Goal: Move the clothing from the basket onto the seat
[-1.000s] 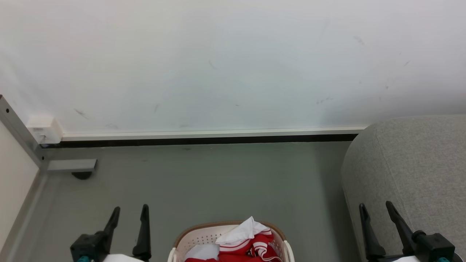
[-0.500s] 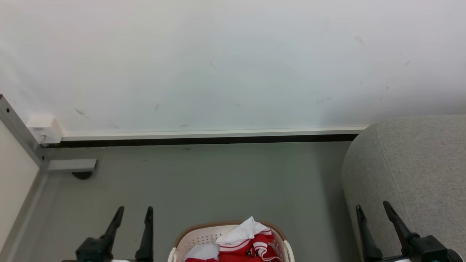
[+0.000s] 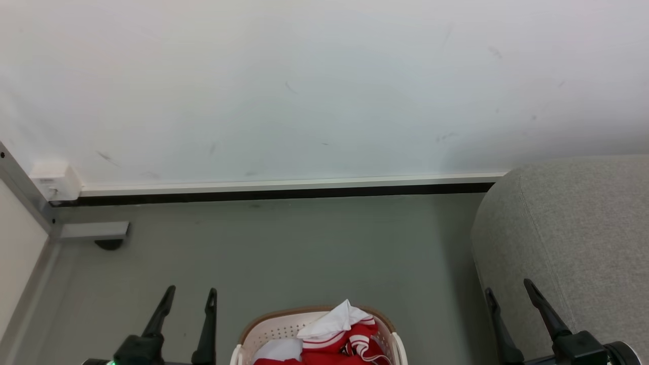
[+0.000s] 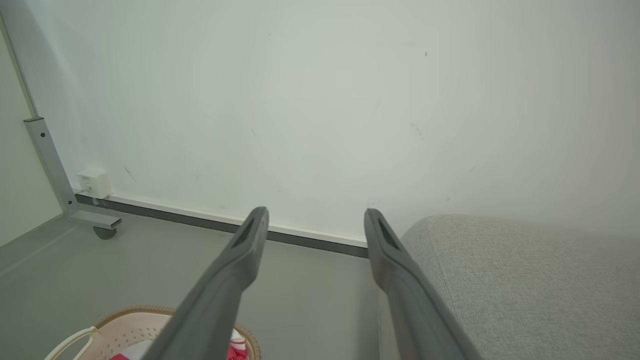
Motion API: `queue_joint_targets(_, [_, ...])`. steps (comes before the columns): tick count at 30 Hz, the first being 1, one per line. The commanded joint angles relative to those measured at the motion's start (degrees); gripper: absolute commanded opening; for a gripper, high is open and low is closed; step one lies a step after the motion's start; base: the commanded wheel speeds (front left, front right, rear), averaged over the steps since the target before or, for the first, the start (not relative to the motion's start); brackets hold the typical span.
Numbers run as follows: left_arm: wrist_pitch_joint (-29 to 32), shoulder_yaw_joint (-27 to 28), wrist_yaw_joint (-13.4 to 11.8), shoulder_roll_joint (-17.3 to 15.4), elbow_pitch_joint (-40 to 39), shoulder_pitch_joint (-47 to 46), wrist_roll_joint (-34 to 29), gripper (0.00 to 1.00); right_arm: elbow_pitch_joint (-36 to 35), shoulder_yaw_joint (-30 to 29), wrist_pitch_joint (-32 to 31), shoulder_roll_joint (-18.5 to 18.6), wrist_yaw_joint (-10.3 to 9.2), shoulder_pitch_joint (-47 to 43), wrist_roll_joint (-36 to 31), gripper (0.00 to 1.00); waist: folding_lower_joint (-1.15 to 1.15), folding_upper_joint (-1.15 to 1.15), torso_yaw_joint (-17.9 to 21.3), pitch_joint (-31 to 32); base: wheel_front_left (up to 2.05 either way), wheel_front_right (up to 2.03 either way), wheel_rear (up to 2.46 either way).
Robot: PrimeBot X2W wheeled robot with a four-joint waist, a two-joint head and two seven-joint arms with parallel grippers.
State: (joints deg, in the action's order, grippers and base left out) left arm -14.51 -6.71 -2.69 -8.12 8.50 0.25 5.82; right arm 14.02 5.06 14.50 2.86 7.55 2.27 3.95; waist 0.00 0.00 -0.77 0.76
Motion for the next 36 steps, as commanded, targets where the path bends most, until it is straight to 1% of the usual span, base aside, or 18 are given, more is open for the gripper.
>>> queue_joint_targets(1, [-0.3,0.2,0.1,-0.1,-0.3,0.4,-1.6,1.0,-0.3,0.1,0.4,0.0,-0.11,0.2,-1.0,1.0,0.0,0.0,0.1,-0.1,0.0,0.0,0.0])
queue_joint_targets(5, [-0.7,0.4,0.7,0.2,-0.4,0.1,-3.3,1.0,-0.3,0.6,0.8,0.1,-0.12,1.1,-2.6,1.0,0.0,0.0,0.7,-0.8,0.0,0.0,0.0])
queue_joint_targets(8, [-0.7,0.4,1.3,0.6,-0.5,-0.7,-3.7,1.0,-0.5,0.6,0.7,0.1,-0.12,1.5,-2.1,1.0,0.0,0.0,1.2,-1.5,0.0,0.0,0.0])
queue_joint_targets(13, [-0.7,-0.2,3.3,0.8,0.8,-3.4,-3.8,1.0,-1.9,0.1,0.7,0.1,-0.12,3.4,-1.3,1.0,0.0,0.0,2.3,-5.3,0.0,0.0,0.0])
queue_joint_targets(17, [-0.7,-1.6,5.4,0.6,4.9,-8.4,-4.3,1.0,-2.9,-0.5,0.7,0.0,-0.12,6.3,0.1,1.0,0.0,0.0,3.4,-11.2,0.0,0.0,0.0])
queue_joint_targets(22, [-0.7,-5.0,7.5,0.7,11.4,-16.4,-5.5,1.0,-4.8,-0.9,0.7,0.0,-0.12,10.9,0.8,1.0,0.0,0.0,4.7,-19.6,0.0,0.0,0.0])
queue_joint_targets(28, [-0.4,-10.3,8.9,0.7,20.6,-26.1,-8.7,1.0,-7.2,0.5,0.7,0.0,-0.12,16.6,1.7,1.0,0.0,0.0,6.8,-29.0,0.0,0.0,0.0])
queue_joint_targets(36, [3.6,-15.1,9.7,0.9,33.3,-36.6,-10.5,1.0,-11.4,2.8,0.7,0.0,-0.12,23.2,3.1,1.0,0.0,0.0,9.3,-40.3,0.0,0.0,0.0])
